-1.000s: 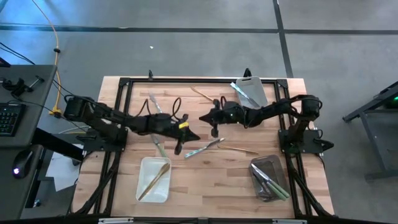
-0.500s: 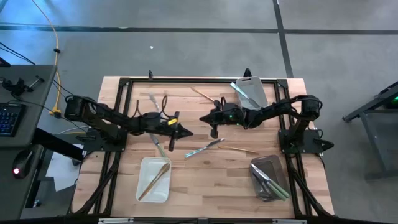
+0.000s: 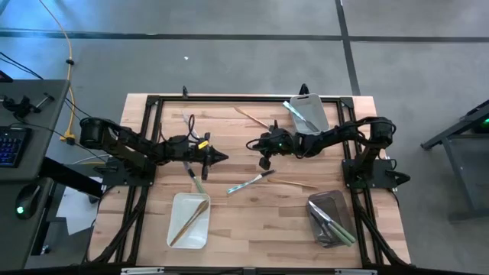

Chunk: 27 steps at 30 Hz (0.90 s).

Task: Sort silverware by color (type)
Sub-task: Put the blue patterned table knife into the gray bin

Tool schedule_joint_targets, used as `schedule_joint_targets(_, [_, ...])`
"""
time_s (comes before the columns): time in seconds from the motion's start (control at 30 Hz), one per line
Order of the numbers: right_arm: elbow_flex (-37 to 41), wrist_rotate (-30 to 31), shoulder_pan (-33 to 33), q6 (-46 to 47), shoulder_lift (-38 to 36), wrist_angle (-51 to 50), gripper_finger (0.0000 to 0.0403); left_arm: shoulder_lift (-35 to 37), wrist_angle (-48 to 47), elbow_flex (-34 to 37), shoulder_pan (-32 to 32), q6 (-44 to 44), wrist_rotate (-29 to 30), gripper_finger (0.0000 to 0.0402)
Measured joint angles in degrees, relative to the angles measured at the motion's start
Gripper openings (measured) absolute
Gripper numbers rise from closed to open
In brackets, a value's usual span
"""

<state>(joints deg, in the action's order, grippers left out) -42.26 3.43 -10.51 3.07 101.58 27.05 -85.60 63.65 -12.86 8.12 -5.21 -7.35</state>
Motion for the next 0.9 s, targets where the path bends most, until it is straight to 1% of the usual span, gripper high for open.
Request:
schedule_joint_targets(0.13, [0.0,0.0,0.0,-0.1,-0.7,-4.0,0.0000,0.0,0.9,0.0,2.1,2.2,0.0,0.0000])
schedule_joint_targets(0.3, [0.0,0.1,-1.0,2.6,-2.6,-8.9,0.0000,0.0,0.1,0.0,4.4,1.9,-0.8,0.0000])
schedule_joint_targets(0.47, [0.0,0.0,-1.1,2.3,-2.6,-9.0,0.0000,0.0,0.1,-0.4,6.5,-0.6,-0.9,0.0000])
schedule_joint_targets(0.5, [0.0,-0.7,-1.1,2.2,-2.6,-8.4,0.0000,0.0,0.2,-0.4,6.7,-0.6,-0.8,0.0000])
schedule_joint_targets(0.6, [-1.9,-5.4,-0.9,2.6,-2.6,-8.2,0.0001,0.0,-0.3,-0.4,7.2,-0.4,-0.9,0.0000])
schedule_joint_targets(0.67, [-3.7,-6.8,0.4,1.6,-2.6,-9.2,0.0002,0.0,-1.1,-0.4,7.3,-0.5,-0.9,0.0000])
schedule_joint_targets(0.77, [-6.7,-6.7,3.3,-0.7,-2.6,-12.9,0.0016,0.0,-1.7,-0.4,7.3,0.3,-0.7,0.0000])
schedule_joint_targets(0.9, [-12.0,-5.5,5.9,-1.6,-2.6,-19.0,0.0061,0.0,-1.1,-0.4,7.3,1.5,0.5,0.0000])
